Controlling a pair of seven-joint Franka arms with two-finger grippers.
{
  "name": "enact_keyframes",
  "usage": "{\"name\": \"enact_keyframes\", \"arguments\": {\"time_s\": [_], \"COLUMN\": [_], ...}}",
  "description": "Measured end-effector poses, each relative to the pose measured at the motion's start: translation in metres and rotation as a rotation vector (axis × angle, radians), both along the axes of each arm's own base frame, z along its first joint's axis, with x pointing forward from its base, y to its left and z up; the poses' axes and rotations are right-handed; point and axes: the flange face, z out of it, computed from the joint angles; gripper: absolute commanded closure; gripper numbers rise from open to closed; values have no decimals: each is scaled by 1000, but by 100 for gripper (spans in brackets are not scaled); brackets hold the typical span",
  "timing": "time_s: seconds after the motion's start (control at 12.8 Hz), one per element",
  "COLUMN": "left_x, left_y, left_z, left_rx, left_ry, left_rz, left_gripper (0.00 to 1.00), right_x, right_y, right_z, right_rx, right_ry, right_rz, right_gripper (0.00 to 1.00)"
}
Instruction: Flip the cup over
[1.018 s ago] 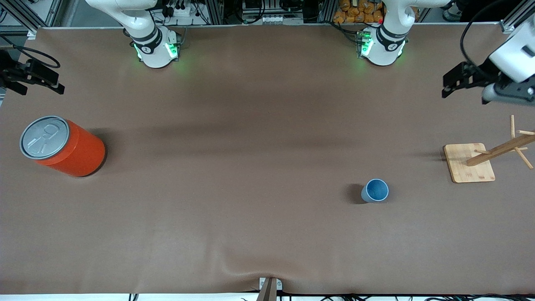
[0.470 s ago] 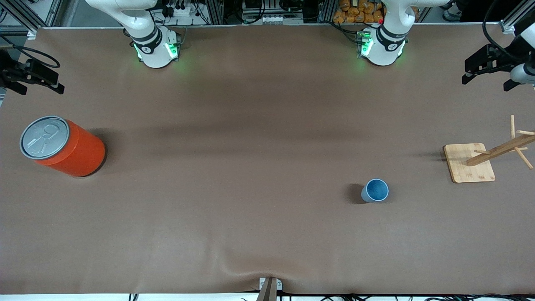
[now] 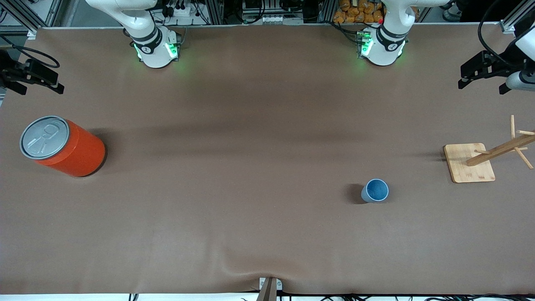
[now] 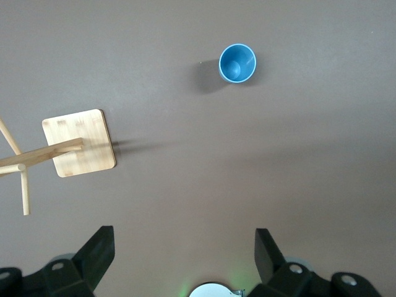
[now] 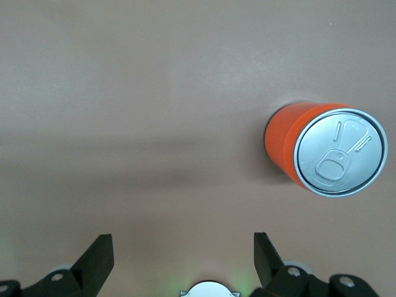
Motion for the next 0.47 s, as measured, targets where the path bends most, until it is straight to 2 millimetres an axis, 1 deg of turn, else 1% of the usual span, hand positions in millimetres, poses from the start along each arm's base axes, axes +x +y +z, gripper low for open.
{"name": "enact_keyframes", "arguments": {"time_s": [0.47], "left_x": [1], "left_y": [2], "left_z": [0], "left_rx": [-1], "left_ry": [-6], "left_rz": [4], "left_gripper": [0], "right_x": [0], "right_y": [-1], "right_z": [-1], "right_rx": [0], "right_ry": [5], "right_rz": [-1], "right_gripper": [0]}}
